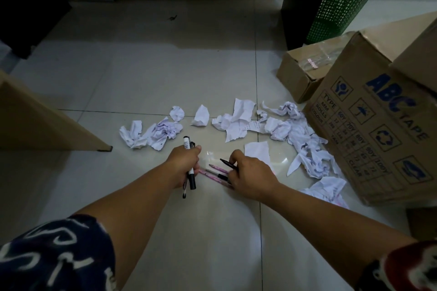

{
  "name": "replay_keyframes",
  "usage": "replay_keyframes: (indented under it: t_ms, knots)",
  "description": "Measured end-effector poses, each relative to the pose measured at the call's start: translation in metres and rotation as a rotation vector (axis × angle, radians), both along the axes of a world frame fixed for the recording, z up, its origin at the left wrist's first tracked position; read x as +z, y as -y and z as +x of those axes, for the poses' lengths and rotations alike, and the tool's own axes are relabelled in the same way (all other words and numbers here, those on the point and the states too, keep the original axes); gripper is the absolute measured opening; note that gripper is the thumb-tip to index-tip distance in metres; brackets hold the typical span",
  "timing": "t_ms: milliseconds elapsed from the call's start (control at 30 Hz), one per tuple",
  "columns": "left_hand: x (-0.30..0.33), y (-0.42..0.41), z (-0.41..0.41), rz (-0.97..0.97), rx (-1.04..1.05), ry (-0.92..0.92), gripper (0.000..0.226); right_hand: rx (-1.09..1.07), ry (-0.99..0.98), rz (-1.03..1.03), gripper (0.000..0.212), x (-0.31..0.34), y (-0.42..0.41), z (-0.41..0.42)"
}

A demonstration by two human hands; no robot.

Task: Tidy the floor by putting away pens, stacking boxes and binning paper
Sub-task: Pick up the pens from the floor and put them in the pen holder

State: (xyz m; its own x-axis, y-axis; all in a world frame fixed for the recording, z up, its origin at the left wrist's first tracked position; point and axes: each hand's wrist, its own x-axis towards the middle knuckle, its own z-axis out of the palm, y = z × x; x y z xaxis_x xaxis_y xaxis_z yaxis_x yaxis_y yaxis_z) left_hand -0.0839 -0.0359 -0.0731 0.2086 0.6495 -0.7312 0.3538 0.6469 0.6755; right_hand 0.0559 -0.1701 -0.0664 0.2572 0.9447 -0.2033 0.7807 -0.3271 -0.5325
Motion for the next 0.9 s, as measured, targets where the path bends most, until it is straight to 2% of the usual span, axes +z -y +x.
replay_keyframes:
  t_ms: [133, 300, 633, 733, 800, 900]
  knots:
    - [-0.006, -0.004, -0.010, 0.009, -0.044, -0.061, 0.021, -0.050, -0.079, -0.096, 0.018, -0.009, -0.016, -0.005]
    - [-0.020, -0.009, -0.018, 0.012, -0.074, -0.138, 0.022, 0.020, 0.086, -0.180, 0.022, -0.023, -0.025, -0.008]
    - [-0.031, -0.011, -0.018, 0.029, -0.076, -0.135, 0.022, 0.116, 0.210, -0.184, 0.022, -0.027, -0.028, -0.009]
    - [-0.031, -0.013, -0.020, 0.029, -0.069, -0.137, 0.022, 0.006, 0.157, -0.100, 0.020, -0.023, -0.029, -0.007]
    - [-0.030, -0.013, -0.022, 0.027, -0.057, -0.139, 0.020, -0.094, 0.062, -0.016, 0.019, -0.019, -0.032, -0.005]
    - [-0.026, -0.014, -0.024, 0.023, -0.034, -0.144, 0.017, -0.183, -0.074, 0.004, 0.022, -0.010, -0.039, -0.005]
